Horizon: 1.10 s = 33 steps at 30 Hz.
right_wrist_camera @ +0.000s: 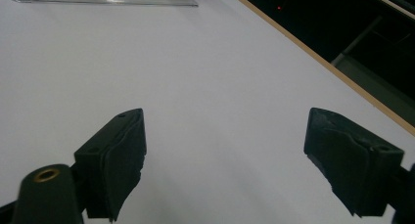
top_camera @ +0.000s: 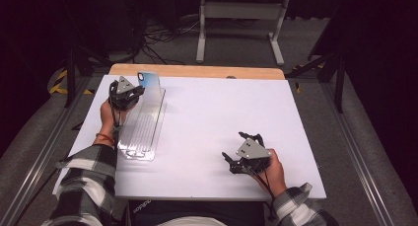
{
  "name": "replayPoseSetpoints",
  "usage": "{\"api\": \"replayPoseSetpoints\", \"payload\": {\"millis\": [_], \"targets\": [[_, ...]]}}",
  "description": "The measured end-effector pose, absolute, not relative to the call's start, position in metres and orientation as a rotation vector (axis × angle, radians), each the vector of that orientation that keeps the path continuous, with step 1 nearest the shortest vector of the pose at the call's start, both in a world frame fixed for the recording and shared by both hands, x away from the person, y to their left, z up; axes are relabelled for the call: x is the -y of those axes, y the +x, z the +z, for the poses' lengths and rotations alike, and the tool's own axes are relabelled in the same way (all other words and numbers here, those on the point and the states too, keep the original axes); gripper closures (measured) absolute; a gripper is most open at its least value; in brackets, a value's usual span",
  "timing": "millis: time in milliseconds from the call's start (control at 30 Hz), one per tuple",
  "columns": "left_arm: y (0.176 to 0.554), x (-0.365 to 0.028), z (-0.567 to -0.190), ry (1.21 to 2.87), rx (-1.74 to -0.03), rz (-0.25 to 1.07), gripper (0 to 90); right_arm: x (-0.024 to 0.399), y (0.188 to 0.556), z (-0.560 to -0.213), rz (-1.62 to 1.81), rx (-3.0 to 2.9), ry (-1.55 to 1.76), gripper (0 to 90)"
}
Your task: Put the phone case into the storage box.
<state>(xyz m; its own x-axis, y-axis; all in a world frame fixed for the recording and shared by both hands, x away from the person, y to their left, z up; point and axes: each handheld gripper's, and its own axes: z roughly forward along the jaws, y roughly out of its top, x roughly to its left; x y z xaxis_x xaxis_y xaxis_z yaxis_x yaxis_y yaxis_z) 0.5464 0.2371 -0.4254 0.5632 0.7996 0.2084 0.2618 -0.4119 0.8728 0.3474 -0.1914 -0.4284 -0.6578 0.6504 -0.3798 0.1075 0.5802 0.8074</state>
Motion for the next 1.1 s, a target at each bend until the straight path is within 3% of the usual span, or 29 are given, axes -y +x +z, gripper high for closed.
{"api": "replayPoseSetpoints", "payload": {"millis": [1100], "targets": [[0.5424, -0.2377, -0.4216, 1.916, -0.853, 0.733, 85.2, 0.1918, 0.3478, -0.4281, 1.037, -2.131, 0.606, 17.3]]}}
